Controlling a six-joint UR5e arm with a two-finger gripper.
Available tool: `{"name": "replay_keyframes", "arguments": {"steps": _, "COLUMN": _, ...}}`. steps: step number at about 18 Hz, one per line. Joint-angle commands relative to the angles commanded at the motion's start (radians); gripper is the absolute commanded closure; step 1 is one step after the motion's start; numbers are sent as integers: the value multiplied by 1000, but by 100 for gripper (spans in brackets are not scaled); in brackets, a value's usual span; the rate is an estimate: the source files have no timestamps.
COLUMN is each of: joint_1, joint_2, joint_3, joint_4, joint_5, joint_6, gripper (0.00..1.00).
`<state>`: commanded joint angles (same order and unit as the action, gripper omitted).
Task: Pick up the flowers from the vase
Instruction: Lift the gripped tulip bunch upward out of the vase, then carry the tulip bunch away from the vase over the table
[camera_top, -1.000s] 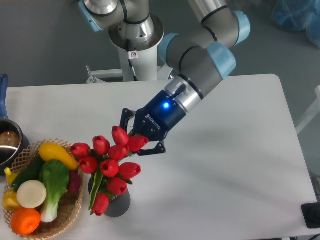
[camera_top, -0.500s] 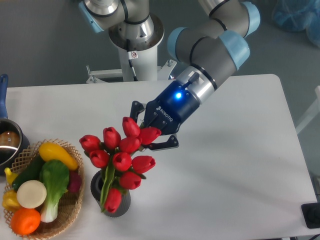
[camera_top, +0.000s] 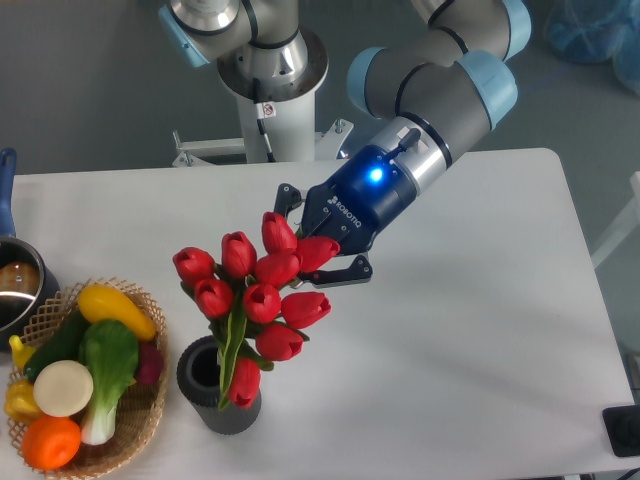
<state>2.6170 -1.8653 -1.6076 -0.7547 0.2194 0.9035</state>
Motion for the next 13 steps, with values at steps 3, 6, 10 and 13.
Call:
{"name": "replay_keyframes", "arguments": {"steps": 3, "joint_1": -2, "joint_2": 5, "joint_3": 0, "joint_4": 0, "joint_5": 0, "joint_6": -17, "gripper": 100}}
{"name": "replay_keyframes", "arguments": {"steps": 6, "joint_1": 2, "joint_2": 8, "joint_3": 0, "joint_4": 0, "joint_5": -2, "joint_6": -23, "gripper": 100}}
{"name": "replay_keyframes", "arguments": {"steps": 10, "joint_1": 11, "joint_2": 14, "joint_3": 17, "joint_4": 0, "joint_5": -3, "joint_6": -23, "gripper": 100}}
{"name": "replay_keyframes", "arguments": {"steps": 13, "joint_1": 34, "joint_2": 12, "joint_3": 41, "joint_4": 0, "joint_5": -29, "joint_6": -23, "gripper": 100}}
